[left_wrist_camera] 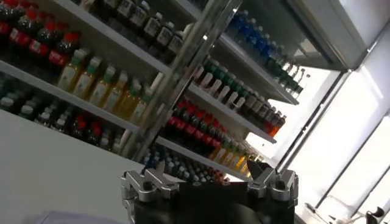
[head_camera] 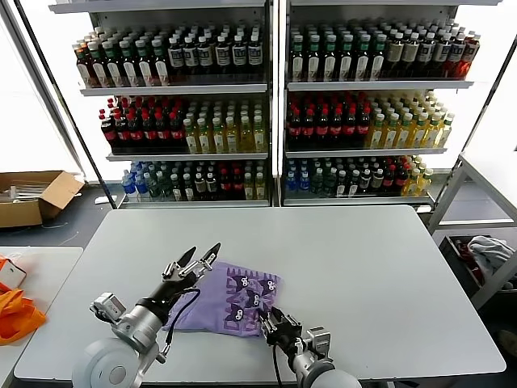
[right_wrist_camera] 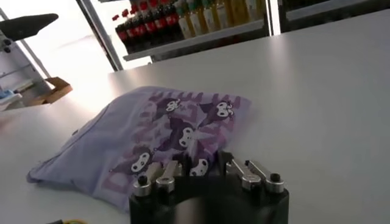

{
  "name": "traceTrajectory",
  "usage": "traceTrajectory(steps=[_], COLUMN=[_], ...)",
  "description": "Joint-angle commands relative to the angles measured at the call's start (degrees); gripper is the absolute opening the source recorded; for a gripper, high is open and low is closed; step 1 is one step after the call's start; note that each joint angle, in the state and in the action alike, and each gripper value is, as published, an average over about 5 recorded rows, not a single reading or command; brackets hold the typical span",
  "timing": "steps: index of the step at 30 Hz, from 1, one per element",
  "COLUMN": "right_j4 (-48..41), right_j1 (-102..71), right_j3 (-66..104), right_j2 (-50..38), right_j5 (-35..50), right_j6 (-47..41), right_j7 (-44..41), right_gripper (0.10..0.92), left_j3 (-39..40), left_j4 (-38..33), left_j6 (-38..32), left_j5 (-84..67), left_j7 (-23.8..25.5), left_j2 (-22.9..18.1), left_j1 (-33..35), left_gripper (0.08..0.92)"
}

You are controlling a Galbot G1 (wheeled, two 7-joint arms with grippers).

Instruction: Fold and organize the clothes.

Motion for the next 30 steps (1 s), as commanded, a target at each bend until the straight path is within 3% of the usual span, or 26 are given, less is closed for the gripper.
traceTrajectory(steps=[1, 8, 19, 23, 30], right_j4=[1.55, 4.25, 0.31, 2.60, 7.17], right_j1=[1.06, -0.76, -4.06, -5.61, -6.24], right_j3=[2.30, 10.87, 20.54, 23.56, 28.64], right_j2=[-2.07, -11.16, -20.86, -20.15, -18.79], right_j5=[-5.29, -9.11, -9.63, -8.40, -3.81], right_j6=[-1.03, -2.66, 1.72, 2.99, 3.40], right_j7=[-4.61, -13.89, -19.17, -19.72, -20.65], right_gripper=[0.316, 0.131, 0.107, 0.153, 0.355], left_j3=[-0.84, -1.55, -1.32, -1.47, -1.58], left_j4=[0.22, 0.59, 1.52, 1.53, 0.51], left_j6=[-0.79, -1.27, -1.67, -1.91, -2.33], left_j5=[0.49, 0.23, 0.29, 0.33, 0.44], left_j7=[1.38, 1.57, 1.96, 2.34, 2.38], left_j2=[-0.29, -0.27, -1.00, -0.99, -0.93], left_j1=[0.80, 1.41, 1.06, 1.26, 1.62], left_gripper=[0.823, 0.823, 0.823, 0.822, 0.823])
